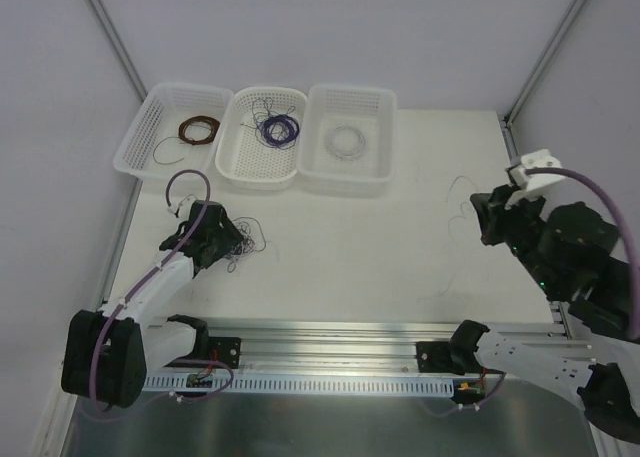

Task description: Untangle the cables

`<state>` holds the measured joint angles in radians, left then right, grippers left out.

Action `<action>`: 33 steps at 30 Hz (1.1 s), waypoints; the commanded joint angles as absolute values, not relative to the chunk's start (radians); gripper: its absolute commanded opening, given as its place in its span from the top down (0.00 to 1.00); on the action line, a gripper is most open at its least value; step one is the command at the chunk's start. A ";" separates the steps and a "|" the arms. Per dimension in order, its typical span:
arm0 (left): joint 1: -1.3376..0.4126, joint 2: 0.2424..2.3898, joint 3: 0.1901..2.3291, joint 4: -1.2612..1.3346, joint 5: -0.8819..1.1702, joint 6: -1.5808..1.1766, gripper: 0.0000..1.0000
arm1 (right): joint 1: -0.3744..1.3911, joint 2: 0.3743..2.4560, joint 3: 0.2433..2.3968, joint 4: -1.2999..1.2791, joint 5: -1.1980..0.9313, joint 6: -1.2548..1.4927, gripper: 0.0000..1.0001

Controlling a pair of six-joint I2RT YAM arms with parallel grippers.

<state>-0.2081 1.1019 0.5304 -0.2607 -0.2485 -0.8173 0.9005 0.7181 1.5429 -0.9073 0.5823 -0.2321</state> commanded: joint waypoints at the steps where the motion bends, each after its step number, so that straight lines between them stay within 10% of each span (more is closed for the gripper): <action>1: -0.206 1.016 0.575 -0.293 -0.126 -0.729 0.28 | 0.888 0.794 1.468 -0.815 0.560 -0.238 0.99; 8: -0.206 0.844 0.656 -0.449 -0.009 -0.605 0.02 | 0.760 0.920 1.292 -0.744 0.448 -0.158 0.99; 17: -0.206 0.574 0.673 -0.515 0.100 -0.364 0.01 | 0.574 1.058 0.867 -0.545 0.132 0.070 0.98; 33: -0.206 0.365 0.600 -0.515 0.012 -0.291 0.01 | 0.683 1.362 0.838 -0.568 -0.020 0.005 0.38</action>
